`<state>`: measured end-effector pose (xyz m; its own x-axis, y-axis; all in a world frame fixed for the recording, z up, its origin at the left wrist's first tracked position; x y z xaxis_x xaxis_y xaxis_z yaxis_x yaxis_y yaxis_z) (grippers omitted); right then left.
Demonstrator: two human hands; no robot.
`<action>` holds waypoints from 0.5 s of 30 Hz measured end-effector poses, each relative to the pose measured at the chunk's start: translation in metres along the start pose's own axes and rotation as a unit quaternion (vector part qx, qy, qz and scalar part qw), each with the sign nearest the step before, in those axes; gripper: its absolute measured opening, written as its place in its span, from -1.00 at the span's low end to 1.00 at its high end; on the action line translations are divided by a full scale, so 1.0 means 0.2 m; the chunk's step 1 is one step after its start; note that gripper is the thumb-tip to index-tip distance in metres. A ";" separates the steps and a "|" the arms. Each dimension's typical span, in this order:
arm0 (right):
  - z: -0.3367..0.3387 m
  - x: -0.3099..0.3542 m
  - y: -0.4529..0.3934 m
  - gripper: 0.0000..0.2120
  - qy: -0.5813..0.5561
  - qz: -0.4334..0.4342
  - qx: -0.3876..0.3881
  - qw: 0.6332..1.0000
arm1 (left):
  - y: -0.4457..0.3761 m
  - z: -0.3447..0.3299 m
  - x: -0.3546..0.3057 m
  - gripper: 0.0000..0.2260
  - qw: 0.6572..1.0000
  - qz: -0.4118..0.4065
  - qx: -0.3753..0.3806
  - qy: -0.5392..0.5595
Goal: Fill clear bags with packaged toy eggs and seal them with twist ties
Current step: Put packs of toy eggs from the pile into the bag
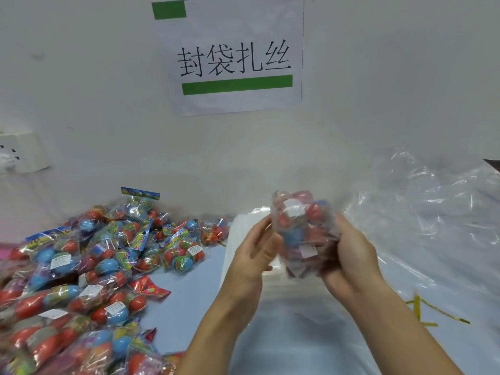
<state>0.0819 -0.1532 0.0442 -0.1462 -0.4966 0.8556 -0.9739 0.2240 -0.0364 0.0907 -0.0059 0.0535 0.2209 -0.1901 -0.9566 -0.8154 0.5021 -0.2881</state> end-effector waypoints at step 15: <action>-0.34 0.05 0.14 -0.67 0.380 0.129 0.289 0.869 | 0.13 0.00 0.20 -0.52 0.934 0.268 -0.035 0.233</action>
<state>0.0647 -0.0958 0.0870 -0.4296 0.2553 0.8662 -0.8826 -0.3214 -0.3430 0.0790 -0.0003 0.0068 -0.4730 -0.2815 -0.8349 -0.7786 0.5770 0.2466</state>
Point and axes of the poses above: each hand's wrist, its own y-axis away from the middle knuckle, its own z-axis out of the back of the hand, x = y × z, the point moved 9 cm from there along -y, towards the middle knuckle, and after that the axes turned 12 degrees about x, right-handed, at the moved point
